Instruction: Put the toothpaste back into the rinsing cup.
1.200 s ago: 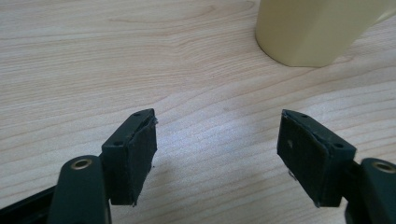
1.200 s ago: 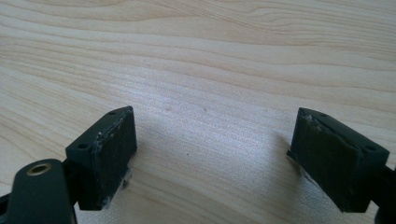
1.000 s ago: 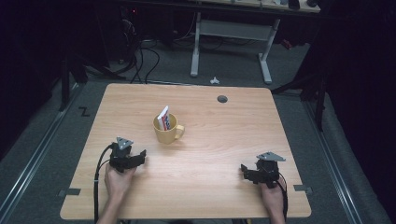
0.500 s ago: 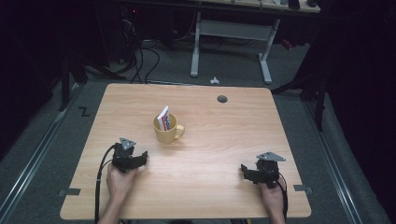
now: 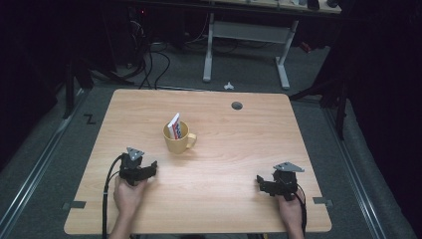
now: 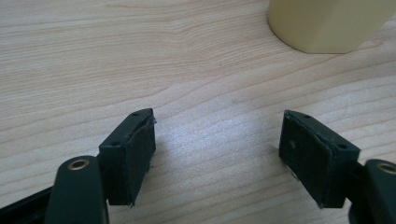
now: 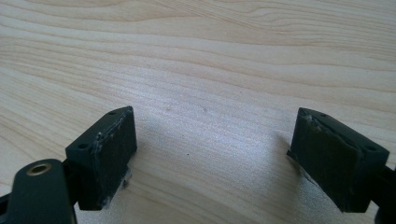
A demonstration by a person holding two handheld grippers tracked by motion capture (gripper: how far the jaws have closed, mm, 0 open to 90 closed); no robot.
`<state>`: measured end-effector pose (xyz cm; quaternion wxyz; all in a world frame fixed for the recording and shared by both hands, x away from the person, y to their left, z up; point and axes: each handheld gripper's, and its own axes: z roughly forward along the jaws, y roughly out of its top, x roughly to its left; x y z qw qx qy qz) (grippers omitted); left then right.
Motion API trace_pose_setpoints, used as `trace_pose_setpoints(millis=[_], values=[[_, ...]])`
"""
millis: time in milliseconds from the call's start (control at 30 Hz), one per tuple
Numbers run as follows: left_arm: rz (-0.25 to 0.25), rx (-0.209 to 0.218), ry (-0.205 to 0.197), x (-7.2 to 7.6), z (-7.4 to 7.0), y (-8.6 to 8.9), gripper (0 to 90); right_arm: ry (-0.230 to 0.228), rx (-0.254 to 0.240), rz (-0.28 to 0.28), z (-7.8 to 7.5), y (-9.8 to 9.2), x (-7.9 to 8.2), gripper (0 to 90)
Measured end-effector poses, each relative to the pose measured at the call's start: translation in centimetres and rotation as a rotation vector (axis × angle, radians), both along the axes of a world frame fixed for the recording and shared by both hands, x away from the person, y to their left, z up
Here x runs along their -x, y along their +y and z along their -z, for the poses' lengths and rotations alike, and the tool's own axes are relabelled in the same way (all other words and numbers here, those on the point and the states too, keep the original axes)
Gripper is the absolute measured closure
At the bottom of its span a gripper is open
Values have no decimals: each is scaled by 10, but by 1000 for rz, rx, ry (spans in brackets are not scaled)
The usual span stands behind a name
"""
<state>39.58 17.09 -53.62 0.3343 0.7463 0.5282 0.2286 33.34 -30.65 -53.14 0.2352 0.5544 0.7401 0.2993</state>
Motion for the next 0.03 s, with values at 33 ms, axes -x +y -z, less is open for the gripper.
trace_pose_setpoints(millis=[33], values=[[0, 0, 0, 0, 0, 0, 276, 0, 0, 0, 0, 0, 0, 144]])
